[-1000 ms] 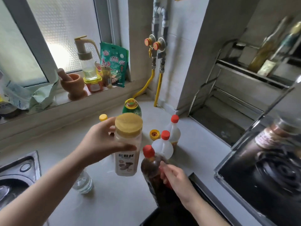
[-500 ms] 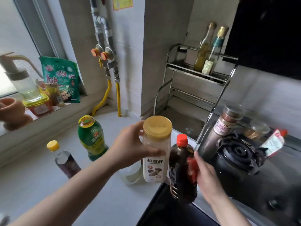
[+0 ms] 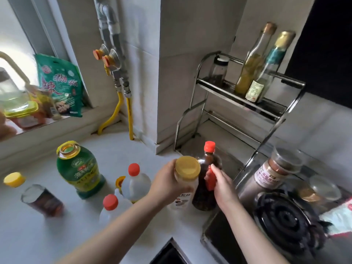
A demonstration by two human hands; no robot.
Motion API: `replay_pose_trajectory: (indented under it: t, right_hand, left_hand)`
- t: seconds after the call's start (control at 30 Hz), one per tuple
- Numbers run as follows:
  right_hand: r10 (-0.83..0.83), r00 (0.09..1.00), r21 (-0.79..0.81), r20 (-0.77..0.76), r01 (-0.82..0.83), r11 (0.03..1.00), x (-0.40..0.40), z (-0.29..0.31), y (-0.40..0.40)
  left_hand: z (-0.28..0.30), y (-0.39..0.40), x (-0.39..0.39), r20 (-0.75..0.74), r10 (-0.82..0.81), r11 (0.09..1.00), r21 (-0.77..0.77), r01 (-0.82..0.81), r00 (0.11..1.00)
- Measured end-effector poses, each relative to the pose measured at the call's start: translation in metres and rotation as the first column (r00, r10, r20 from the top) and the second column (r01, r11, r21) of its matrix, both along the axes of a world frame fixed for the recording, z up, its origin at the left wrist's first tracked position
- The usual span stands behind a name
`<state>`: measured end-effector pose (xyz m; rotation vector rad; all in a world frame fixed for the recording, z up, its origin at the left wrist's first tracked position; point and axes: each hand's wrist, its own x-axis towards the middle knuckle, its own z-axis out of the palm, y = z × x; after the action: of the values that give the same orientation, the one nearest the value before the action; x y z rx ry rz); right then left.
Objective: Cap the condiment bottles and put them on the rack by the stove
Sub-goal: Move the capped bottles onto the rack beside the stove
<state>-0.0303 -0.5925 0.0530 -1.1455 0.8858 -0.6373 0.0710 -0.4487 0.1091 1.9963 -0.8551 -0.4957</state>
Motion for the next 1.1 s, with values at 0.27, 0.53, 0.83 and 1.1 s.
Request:
replay_pose_trajectory:
  t: [0.27, 0.53, 0.83, 1.1]
  right_hand:
    - [0.256, 0.951, -0.157, -0.171, -0.283, 0.946, 0.018, -0.007, -0.02]
    - [0.278, 0.943, 0.07, -0.183, -0.27, 0.96, 0.003, -0.005, -0.025]
    - [0.119, 0.991, 0.072, 0.065, -0.124, 0.99, 0.049, 0.017, -0.07]
    - [0.037, 0.999, -0.001, -0.026, -0.037, 0.999, 0.134, -0.003, -0.127]
  left_hand:
    - [-0.023, -0.021, 0.022, -0.014, 0.111, 0.993, 0.045, -0.111, 0.994]
    - [-0.035, -0.029, 0.022, -0.037, 0.096, 0.992, 0.09, -0.093, 0.995]
    - [-0.035, -0.05, 0.02, -0.091, 0.11, 0.994, 0.036, -0.107, 0.99]
    - [-0.039, -0.081, 0.04, -0.111, 0.069, 0.998, 0.022, -0.067, 0.991]
